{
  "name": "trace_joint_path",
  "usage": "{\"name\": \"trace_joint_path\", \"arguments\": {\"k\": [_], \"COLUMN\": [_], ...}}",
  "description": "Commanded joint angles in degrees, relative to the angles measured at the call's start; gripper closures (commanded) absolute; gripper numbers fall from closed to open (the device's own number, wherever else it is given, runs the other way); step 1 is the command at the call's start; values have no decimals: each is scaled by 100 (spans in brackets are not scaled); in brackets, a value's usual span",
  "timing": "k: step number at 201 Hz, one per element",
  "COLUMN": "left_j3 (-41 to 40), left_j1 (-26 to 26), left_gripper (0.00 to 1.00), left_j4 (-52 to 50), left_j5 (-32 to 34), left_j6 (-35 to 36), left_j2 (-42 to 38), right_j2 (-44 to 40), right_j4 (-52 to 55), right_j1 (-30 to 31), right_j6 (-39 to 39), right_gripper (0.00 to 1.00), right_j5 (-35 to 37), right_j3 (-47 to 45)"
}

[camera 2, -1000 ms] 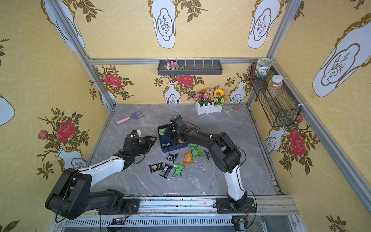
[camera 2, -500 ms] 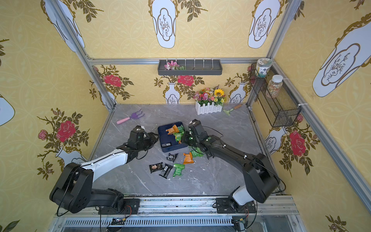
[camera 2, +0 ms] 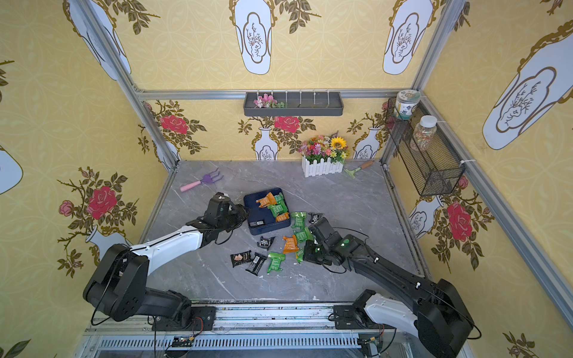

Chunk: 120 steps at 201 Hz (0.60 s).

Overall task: Take the cookies out of the storage box
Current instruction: Pick up the cookie from the storage box, then place the cookie at the center of the board.

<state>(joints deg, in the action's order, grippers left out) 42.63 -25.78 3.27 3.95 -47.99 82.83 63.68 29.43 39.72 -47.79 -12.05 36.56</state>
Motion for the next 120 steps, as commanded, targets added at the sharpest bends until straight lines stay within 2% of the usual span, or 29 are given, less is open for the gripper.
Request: {"name": "trace_joint_path", "arguments": {"k": [1, 21, 30, 52, 75, 93, 120], "left_j3": [2, -27, -24, -13, 34, 79, 178], "left_j1": [4, 3, 3, 11, 3, 3, 7], "left_gripper": [47, 47, 47, 47, 47, 47, 48], "left_j4": [-195, -208, -217, -195, -203, -182, -126], "left_j5": [150, 142, 120, 56, 53, 42, -82], "left_j6": [105, 97, 90, 61, 44, 44, 70], "left_j2": [1, 7, 23, 87, 128, 192, 392], "right_j2": [94, 266, 377, 479, 286, 131, 350], "right_j4": [-685, -978, -1064, -902, -22, 549, 635], "right_j1": [141, 102, 84, 88, 173, 171, 174], "right_j6": [-118, -148, -135, -117, -61, 91, 514], "right_gripper": [100, 99, 95, 63, 46, 41, 38], "right_j5": [-369, -449, -498, -341, 436, 894, 1180], "right_j3": [-210, -412, -462, -436, -45, 364, 1021]}}
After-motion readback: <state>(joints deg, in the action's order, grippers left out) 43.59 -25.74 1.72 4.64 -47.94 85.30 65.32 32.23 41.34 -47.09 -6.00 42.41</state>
